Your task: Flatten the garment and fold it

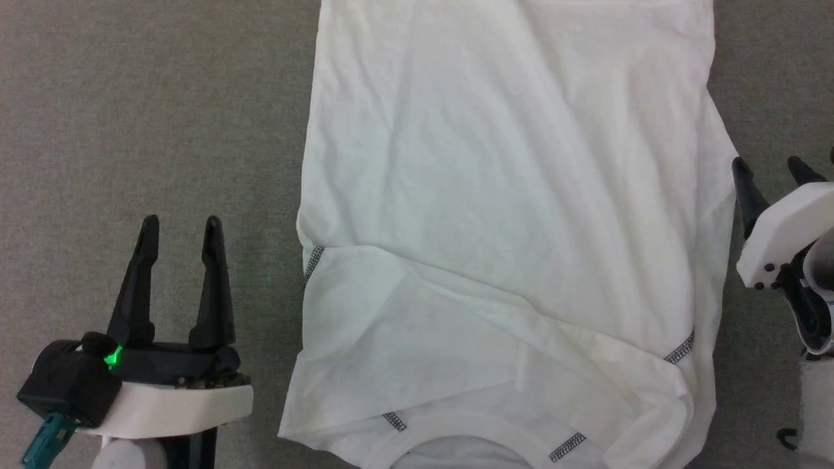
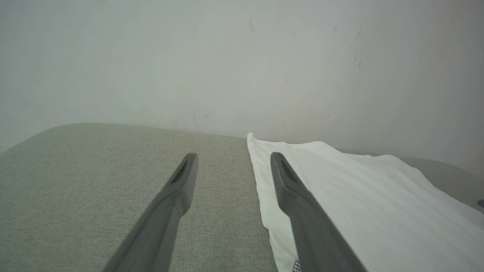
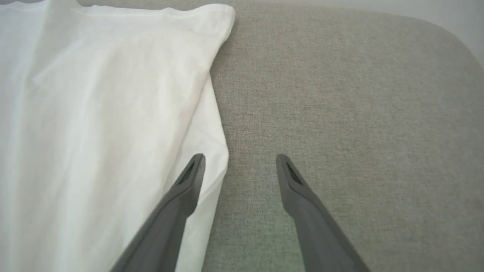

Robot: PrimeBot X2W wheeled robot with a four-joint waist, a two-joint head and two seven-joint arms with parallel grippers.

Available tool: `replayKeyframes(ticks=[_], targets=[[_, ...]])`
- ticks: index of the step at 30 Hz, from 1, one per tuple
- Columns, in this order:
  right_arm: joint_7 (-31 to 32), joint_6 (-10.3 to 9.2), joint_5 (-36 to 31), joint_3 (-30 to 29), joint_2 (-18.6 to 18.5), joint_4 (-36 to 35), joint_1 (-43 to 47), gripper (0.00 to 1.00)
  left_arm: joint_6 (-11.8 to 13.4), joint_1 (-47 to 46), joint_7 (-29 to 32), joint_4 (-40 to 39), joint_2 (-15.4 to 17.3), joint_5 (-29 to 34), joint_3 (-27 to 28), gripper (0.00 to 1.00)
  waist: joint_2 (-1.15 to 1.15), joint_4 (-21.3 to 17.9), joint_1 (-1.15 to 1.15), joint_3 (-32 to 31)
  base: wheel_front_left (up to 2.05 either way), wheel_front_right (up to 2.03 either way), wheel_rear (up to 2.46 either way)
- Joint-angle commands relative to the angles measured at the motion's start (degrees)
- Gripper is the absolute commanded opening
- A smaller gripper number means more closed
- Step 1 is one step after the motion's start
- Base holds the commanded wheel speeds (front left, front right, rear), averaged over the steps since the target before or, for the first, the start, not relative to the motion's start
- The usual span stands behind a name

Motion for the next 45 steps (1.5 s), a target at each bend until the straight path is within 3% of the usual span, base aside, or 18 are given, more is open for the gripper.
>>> replayKeyframes(ticks=[1,8,9,10,11,12,23,34,40,41,42,43,45], targets=[[0.1,-0.05,0.0,0.1,-0.1,0.2,-0.8,1.00,-0.3,-1.0,-0.3,0.1,-0.3,0.5,0.3,1.00,0.01,0.7,-0.01,0.8,0.00,0.00,0.00],[1.7,-0.05,-0.3,0.1,0.0,1.8,-1.2,1.00,-1.0,-2.1,-0.3,0.7,-0.9,0.8,0.6,1.00,0.01,1.7,-0.01,2.2,0.00,0.00,0.00],[2.0,-0.05,-0.3,-0.2,0.2,2.1,-1.3,0.80,-1.1,-2.3,-0.3,0.8,-1.0,0.8,0.7,1.00,0.01,1.8,-0.01,2.3,0.00,0.00,0.00],[2.3,-0.05,-0.3,-0.3,0.3,2.3,-1.2,0.45,-1.1,-2.4,-0.3,0.9,-1.0,0.8,0.8,1.00,0.01,1.9,-0.01,2.5,0.00,0.00,0.00],[2.8,-0.05,-0.3,-0.4,0.4,2.6,-1.2,0.28,-1.2,-2.5,-0.3,0.9,-1.0,0.8,0.9,1.00,0.01,1.9,-0.01,2.6,0.00,0.00,0.00],[3.2,-0.05,-0.3,-0.5,0.6,2.8,-1.2,0.00,-1.3,-2.6,-0.3,1.0,-1.0,0.9,1.0,1.00,0.01,1.9,-0.01,2.7,0.00,0.00,0.00],[0.9,-0.05,-1.1,-2.8,0.7,2.5,-1.8,0.00,-1.7,-2.4,-0.3,1.9,-1.3,1.1,2.4,1.00,0.01,-0.2,-0.01,0.2,0.00,0.00,0.00],[-2.8,-0.05,-0.3,-17.1,3.0,1.7,9.3,0.00,-1.8,0.0,-0.3,2.2,-1.6,1.2,3.2,1.00,0.01,-1.7,-0.01,-3.8,0.00,0.00,0.00],[-5.3,-0.05,1.2,-19.0,4.2,3.9,14.8,0.00,-1.8,1.2,-0.3,2.0,-1.6,1.2,3.8,1.00,0.01,-2.2,-0.01,-4.9,0.00,0.00,0.00],[-6.3,-0.05,1.4,-18.6,4.3,4.1,14.8,0.08,-1.8,1.4,-0.3,1.9,-1.6,1.2,4.0,1.00,0.01,-2.3,-0.01,-5.0,0.00,0.00,0.00],[-7.3,-0.05,1.3,-18.1,4.3,4.2,14.7,0.72,-1.8,1.5,-0.3,1.8,-1.5,1.2,4.1,1.00,0.01,-2.4,-0.01,-5.1,0.00,0.00,0.00],[-8.2,-0.05,1.5,-17.3,4.3,4.1,14.5,1.00,-1.8,1.6,-0.3,1.7,-1.4,1.2,4.2,1.00,0.01,-2.5,-0.01,-5.2,0.00,0.00,0.00],[-9.3,-0.05,2.1,-16.0,4.3,3.6,13.6,1.00,-1.8,1.7,-0.3,1.5,-1.3,1.4,4.2,1.00,0.01,-2.7,-0.01,-5.4,0.00,0.00,0.00]])
